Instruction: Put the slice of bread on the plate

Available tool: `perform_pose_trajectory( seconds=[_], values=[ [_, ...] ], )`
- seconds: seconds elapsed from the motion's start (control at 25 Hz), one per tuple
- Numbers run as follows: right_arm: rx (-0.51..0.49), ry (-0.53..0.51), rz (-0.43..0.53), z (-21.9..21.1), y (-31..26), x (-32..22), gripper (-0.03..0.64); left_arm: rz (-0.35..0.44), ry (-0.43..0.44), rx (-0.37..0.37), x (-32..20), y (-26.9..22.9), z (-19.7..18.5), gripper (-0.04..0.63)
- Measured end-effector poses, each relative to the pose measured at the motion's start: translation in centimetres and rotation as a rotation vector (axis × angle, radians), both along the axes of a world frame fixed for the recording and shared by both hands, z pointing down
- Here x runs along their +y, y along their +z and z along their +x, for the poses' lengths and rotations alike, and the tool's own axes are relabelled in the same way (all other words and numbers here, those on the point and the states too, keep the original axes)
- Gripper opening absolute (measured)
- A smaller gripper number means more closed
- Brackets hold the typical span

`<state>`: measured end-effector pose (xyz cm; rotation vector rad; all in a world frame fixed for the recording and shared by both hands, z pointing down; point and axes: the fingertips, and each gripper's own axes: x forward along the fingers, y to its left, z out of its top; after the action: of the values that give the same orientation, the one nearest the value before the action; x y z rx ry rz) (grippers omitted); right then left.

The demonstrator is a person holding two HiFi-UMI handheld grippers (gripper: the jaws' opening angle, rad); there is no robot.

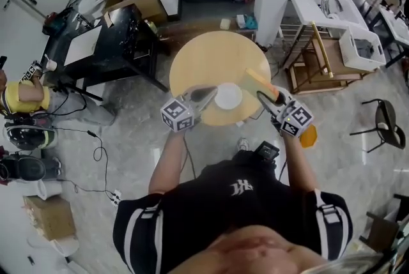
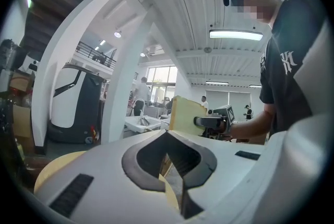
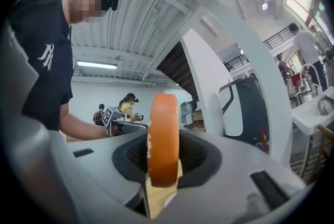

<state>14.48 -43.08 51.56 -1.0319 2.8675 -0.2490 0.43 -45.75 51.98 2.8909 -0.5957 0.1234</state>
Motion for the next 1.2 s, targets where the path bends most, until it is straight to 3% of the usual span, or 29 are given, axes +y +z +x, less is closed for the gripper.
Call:
perform_pose_trajectory(
  seconds=[0.28, 0.52, 1.2],
  values=[
    [0.005, -0.024, 0.000, 3.0, -0.1, -5.5, 0.097, -0.009, -0.069, -0.009, -4.1, 0.5, 1.3, 0.014],
    [0.006, -0.075, -0.034, 1.9, 1.4, -8.2, 0.097, -0.004, -0.117, -0.010, -6.2, 0.3, -0.1, 0.015],
    [-0.014, -0.090, -0.177, -3.9, 7.3, -9.9, 0.097, 0.050, -0.054, -0.039, -9.0, 0.3, -4.2, 0.015]
  ],
)
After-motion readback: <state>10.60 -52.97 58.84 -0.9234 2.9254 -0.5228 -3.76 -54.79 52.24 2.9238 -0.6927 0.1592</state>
